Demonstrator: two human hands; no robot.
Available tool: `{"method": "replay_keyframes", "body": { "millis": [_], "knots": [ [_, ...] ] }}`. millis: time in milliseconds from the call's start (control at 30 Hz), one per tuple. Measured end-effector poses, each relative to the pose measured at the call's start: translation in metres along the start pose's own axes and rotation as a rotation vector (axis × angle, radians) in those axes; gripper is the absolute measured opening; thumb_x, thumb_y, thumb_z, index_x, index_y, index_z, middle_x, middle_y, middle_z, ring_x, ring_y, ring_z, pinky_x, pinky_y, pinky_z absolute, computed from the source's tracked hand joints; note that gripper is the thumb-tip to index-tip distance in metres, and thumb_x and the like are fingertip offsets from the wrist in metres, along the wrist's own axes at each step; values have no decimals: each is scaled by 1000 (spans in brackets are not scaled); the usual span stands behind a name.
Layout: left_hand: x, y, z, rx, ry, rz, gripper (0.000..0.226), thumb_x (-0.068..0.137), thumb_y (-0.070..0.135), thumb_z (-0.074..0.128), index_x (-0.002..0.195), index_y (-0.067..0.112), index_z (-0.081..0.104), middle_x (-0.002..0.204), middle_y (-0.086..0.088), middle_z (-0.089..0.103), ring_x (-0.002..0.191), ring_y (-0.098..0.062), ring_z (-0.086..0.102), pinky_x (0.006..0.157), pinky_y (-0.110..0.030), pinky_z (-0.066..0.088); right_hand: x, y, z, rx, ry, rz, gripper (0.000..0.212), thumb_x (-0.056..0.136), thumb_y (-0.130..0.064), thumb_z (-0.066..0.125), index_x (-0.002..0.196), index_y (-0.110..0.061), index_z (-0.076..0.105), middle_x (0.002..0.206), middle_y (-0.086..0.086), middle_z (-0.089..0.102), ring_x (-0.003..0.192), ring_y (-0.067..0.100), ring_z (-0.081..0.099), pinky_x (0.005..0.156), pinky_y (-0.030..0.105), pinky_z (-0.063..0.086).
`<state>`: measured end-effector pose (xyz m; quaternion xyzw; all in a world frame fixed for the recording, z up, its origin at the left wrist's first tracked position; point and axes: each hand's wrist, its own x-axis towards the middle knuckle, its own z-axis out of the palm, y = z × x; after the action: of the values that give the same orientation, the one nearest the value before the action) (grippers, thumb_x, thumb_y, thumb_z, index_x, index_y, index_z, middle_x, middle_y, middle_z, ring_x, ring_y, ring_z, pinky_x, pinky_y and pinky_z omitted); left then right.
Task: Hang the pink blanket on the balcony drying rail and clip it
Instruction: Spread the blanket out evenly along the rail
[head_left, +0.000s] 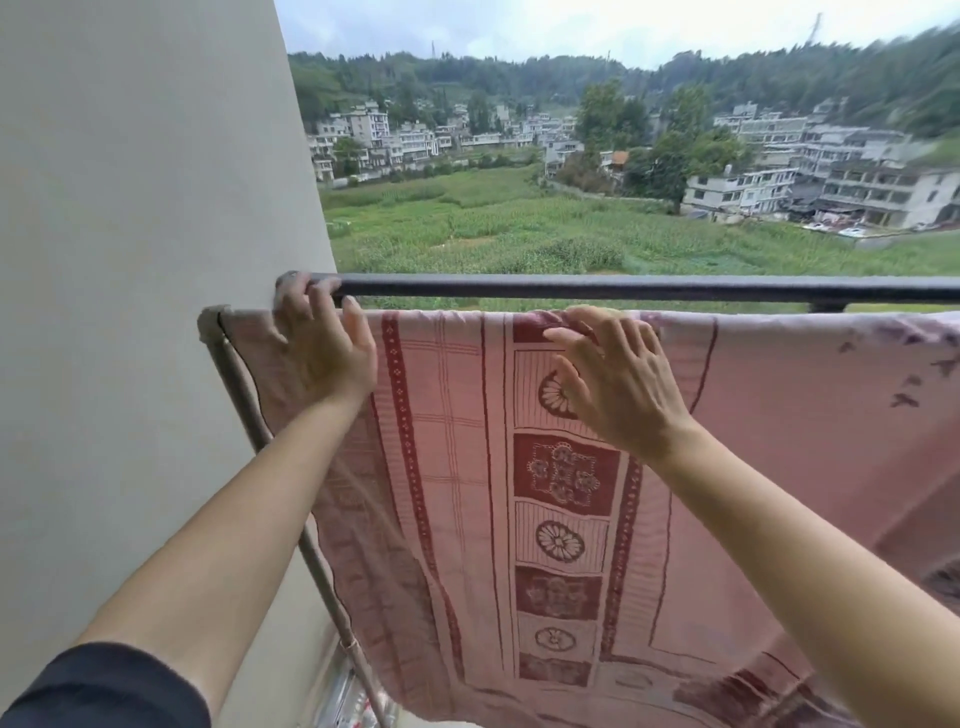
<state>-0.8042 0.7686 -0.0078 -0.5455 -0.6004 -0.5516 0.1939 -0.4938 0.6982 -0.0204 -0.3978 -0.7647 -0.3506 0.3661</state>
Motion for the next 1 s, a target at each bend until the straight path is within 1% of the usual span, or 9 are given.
{"method": "replay_keyframes", "body": {
  "millis": [133,200,367,433,567,733,867,933,1000],
  "knots": [
    [-35,86,14,-23,-224,377,41,101,43,30,119,19,57,133,-8,53,128,-26,45,112,-53,21,-26,44,-38,-82,-175,283,56,99,-44,48,145,-14,44,152,18,36,140,34,34,116,49,26],
    [-55,122,21,50,-355,438,56,101,54,18,121,22,59,127,-7,59,120,-26,51,110,-52,23,-48,69,-65,-118,-310,387,61,101,-49,41,153,-18,34,156,19,33,146,35,26,121,52,18],
    [-66,166,29,289,-418,141,81,97,60,-1,93,14,65,97,-14,64,99,-32,56,112,-56,20,-108,141,-137,-273,-470,487,68,101,-59,29,159,-28,12,164,14,17,152,30,12,124,47,3],
    [-68,171,25,335,-467,87,80,96,58,0,96,12,65,104,-17,62,108,-34,52,113,-58,17,-130,172,-162,-301,-496,580,67,100,-59,27,159,-29,11,165,12,16,152,28,11,123,47,6],
    [-65,180,20,372,-544,3,66,97,51,8,118,15,60,138,-17,50,138,-33,31,117,-55,9,-144,201,-183,-299,-553,609,67,99,-58,27,158,-32,10,165,14,16,153,29,9,123,46,9],
    [-52,179,13,481,-600,-64,57,98,41,14,121,11,58,140,-21,46,136,-34,31,117,-54,10,-146,198,-182,-279,-465,635,69,99,-63,24,157,-26,23,161,17,23,150,31,17,122,47,12],
    [-25,231,19,471,-668,-383,41,87,22,48,126,9,50,144,-22,39,139,-37,26,117,-61,2,-152,199,-180,-205,-358,611,62,100,-55,36,152,-21,35,156,16,32,148,31,23,121,48,14],
    [-25,273,36,353,-651,-196,45,81,14,52,126,11,47,139,-19,41,135,-35,29,116,-60,9,-152,201,-180,-120,-222,650,54,101,-47,41,146,-18,43,154,15,35,145,31,28,119,49,20],
    [-39,325,52,81,-635,21,41,89,19,45,130,13,46,138,-15,44,132,-32,34,113,-54,24,-153,209,-182,-125,-21,677,44,100,-37,45,138,-16,49,150,14,38,139,31,35,115,47,24]
  ]
}}
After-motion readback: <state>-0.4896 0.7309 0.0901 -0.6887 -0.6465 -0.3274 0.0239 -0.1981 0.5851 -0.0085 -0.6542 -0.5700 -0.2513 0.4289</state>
